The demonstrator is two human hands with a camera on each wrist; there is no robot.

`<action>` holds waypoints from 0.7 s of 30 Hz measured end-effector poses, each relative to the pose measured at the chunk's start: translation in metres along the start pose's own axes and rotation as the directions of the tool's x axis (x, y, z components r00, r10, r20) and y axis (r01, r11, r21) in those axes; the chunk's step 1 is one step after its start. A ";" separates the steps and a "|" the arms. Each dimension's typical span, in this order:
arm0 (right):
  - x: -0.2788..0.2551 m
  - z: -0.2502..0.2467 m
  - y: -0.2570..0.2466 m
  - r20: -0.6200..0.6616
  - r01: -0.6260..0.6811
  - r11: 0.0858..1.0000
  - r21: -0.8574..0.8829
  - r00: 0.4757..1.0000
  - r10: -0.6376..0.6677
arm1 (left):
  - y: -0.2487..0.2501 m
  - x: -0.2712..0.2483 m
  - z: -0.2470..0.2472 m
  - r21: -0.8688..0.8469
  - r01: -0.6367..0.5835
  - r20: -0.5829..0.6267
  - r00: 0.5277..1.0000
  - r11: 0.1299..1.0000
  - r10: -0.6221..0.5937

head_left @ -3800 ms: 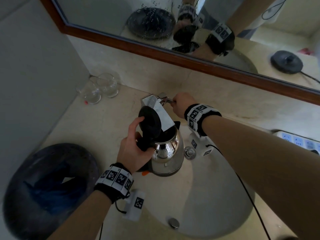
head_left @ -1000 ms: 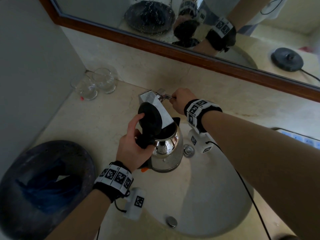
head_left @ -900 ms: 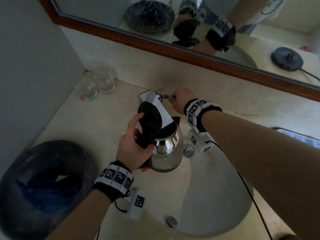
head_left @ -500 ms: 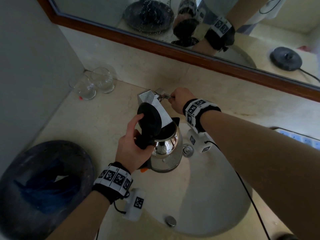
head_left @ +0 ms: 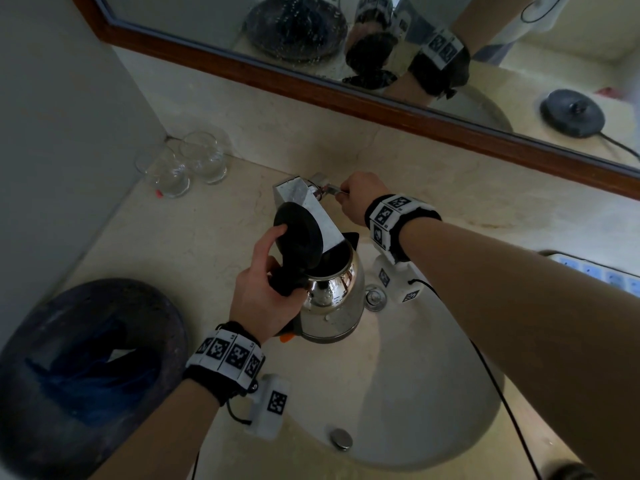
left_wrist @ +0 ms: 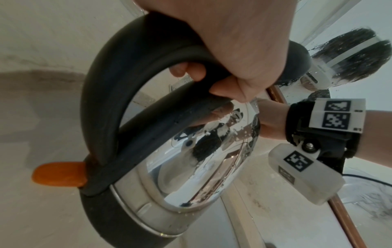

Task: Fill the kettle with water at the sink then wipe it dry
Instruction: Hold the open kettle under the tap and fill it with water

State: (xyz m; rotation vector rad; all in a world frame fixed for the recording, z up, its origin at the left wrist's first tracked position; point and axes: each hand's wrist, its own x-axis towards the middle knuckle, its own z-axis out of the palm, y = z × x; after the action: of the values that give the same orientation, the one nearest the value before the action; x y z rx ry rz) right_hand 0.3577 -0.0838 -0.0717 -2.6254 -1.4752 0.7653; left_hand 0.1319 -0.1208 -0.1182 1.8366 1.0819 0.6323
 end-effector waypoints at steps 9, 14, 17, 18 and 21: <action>0.001 0.002 0.000 -0.011 -0.023 0.999 0.025 1.000 0.024 | 0.003 0.000 0.000 0.022 -0.006 0.008 1.000 1.000 0.006; 0.002 0.001 0.001 0.002 -0.012 1.000 0.013 1.000 0.012 | 0.002 0.000 0.000 0.015 0.017 0.000 1.000 1.000 -0.017; 0.003 0.002 0.001 0.000 -0.011 1.000 0.009 1.000 0.011 | 0.002 0.000 0.001 0.014 0.010 0.003 1.000 1.000 -0.010; 0.003 0.002 0.001 0.000 -0.013 1.000 0.009 1.000 0.013 | 0.001 0.000 0.001 0.014 0.010 0.006 1.000 1.000 -0.010; 0.003 0.003 0.001 -0.004 -0.007 1.000 0.000 1.000 0.007 | 0.002 0.000 0.002 0.018 0.008 0.002 1.000 1.000 -0.008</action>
State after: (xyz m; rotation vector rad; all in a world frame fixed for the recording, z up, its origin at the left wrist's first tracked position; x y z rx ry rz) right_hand 0.3591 -0.0822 -0.0757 -2.6312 -1.4660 0.7604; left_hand 0.1341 -0.1223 -0.1178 1.8472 1.0963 0.6173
